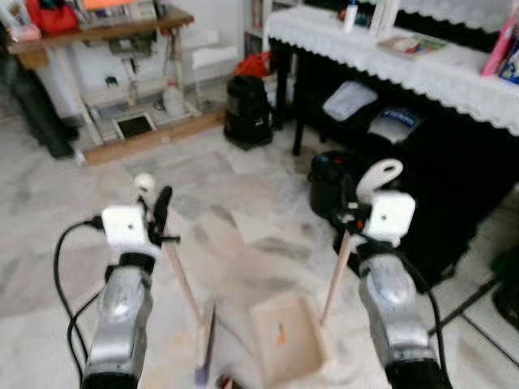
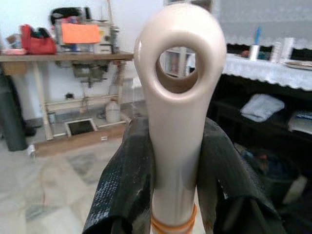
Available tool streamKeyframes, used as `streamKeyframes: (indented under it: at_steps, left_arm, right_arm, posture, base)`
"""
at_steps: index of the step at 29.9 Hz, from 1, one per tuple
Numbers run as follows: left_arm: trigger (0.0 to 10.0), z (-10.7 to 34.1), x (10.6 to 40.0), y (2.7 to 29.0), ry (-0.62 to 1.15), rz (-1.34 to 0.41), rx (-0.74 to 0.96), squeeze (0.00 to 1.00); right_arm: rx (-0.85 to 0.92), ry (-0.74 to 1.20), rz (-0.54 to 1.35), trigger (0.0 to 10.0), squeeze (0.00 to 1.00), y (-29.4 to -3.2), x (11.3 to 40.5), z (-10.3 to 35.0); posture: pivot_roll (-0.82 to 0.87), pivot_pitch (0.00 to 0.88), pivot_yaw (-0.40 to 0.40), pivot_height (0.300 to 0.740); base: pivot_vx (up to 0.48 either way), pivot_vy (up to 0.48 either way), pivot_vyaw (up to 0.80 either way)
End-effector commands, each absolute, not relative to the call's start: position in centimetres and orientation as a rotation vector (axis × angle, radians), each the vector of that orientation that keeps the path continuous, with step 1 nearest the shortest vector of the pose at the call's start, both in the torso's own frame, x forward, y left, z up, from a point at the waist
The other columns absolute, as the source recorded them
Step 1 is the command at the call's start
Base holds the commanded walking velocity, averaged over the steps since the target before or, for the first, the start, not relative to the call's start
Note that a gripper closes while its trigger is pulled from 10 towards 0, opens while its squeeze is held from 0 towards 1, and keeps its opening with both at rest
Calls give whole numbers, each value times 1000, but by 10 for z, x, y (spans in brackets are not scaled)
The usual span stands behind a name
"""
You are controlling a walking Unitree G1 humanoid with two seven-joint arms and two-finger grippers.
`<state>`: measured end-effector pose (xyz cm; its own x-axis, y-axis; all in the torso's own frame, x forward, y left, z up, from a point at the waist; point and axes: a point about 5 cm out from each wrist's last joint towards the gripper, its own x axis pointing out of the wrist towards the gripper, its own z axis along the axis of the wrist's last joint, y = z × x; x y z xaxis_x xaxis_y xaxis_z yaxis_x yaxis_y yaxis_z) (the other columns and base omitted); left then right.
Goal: Sweep floor
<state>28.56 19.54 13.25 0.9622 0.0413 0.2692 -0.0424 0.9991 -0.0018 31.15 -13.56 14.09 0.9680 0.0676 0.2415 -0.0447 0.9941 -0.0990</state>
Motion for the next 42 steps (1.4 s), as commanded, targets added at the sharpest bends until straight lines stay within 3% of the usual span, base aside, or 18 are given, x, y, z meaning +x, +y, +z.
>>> streamKeyframes:
  at_steps: [1, 18, 24, 36, 42]
  left_arm:
    - [10000, 144, 288, 192, -322, 24, 27, 0]
    - [10000, 146, 291, 187, -331, -8, 26, 0]
    - [10000, 147, 292, 187, -333, -14, 26, 0]
    - [10000, 147, 294, 185, -316, -48, 32, 0]
    - [10000, 148, 296, 183, -320, -63, 27, 0]
  right_arm:
    - [-64, -294, 43, 10000, 0, -139, 313, 151]
    - [-59, -303, 43, 10000, 0, -136, 313, 151]
    - [-64, -330, 44, 10000, 0, -134, 313, 154]
    - [-41, -339, 25, 10000, 0, -136, 312, 156]
    - [-41, -335, 17, 10000, 0, -138, 313, 155]
  posture:
    - [37, 0, 21, 740]
    - [36, 0, 31, 740]
    - [36, 0, 37, 740]
    - [36, 0, 50, 740]
    - [35, 0, 51, 740]
  base:
    - [0, 0, -800]
    - [0, 0, 0]
    - [0, 420, -400]
    - [0, 0, 0]
    - [0, 0, -788]
